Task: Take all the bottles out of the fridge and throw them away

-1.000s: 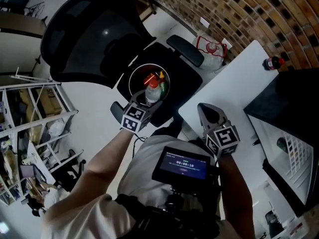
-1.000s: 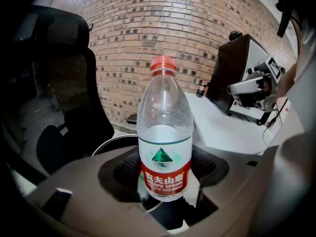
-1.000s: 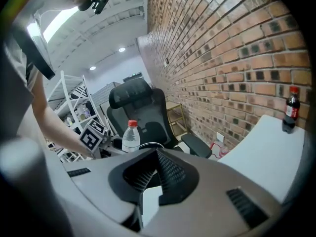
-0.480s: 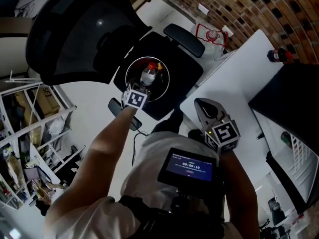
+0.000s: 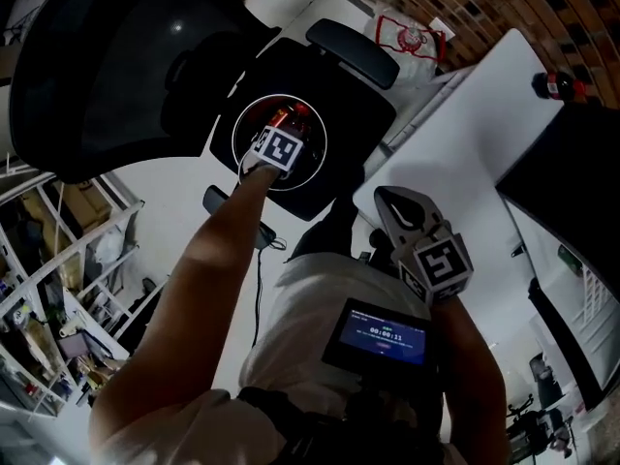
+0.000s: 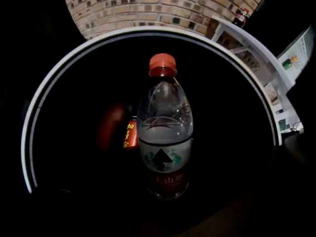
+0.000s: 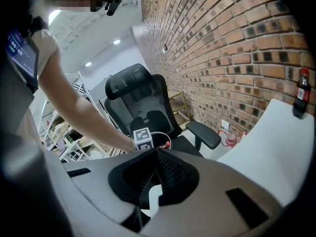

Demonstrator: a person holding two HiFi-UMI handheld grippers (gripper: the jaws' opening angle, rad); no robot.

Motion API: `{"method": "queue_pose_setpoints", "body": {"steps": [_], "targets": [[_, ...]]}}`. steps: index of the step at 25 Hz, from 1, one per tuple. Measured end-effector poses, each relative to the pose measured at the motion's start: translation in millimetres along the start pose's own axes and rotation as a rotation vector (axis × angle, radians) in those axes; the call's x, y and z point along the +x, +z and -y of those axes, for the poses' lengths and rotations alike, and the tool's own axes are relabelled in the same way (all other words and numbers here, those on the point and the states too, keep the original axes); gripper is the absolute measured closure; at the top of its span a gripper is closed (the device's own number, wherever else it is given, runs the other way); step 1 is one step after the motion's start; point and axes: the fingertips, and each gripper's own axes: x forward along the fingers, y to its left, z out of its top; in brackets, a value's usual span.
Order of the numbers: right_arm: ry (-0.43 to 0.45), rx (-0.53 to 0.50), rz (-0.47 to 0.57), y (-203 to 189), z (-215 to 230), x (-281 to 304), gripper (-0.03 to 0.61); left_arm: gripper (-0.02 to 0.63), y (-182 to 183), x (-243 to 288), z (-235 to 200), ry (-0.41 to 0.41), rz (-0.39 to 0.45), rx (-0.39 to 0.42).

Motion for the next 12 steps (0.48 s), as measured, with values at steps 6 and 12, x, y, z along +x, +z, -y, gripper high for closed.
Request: {"method": "queue_pose_setpoints", "body": {"steps": [6,12], "targets": [[-0.011,0.025,-0.024,-12.2,-3.0,-0.5,0.578,0.308,-15.9,44.2,-8.6,-0.034,-0.107,-0.035],[-0.031,0.037,-0.013,-8.7,-6.1,1.1,0.578,0.299,-30.3,72.9,-4.6,-0.072,-0.186,-0.132]]}}
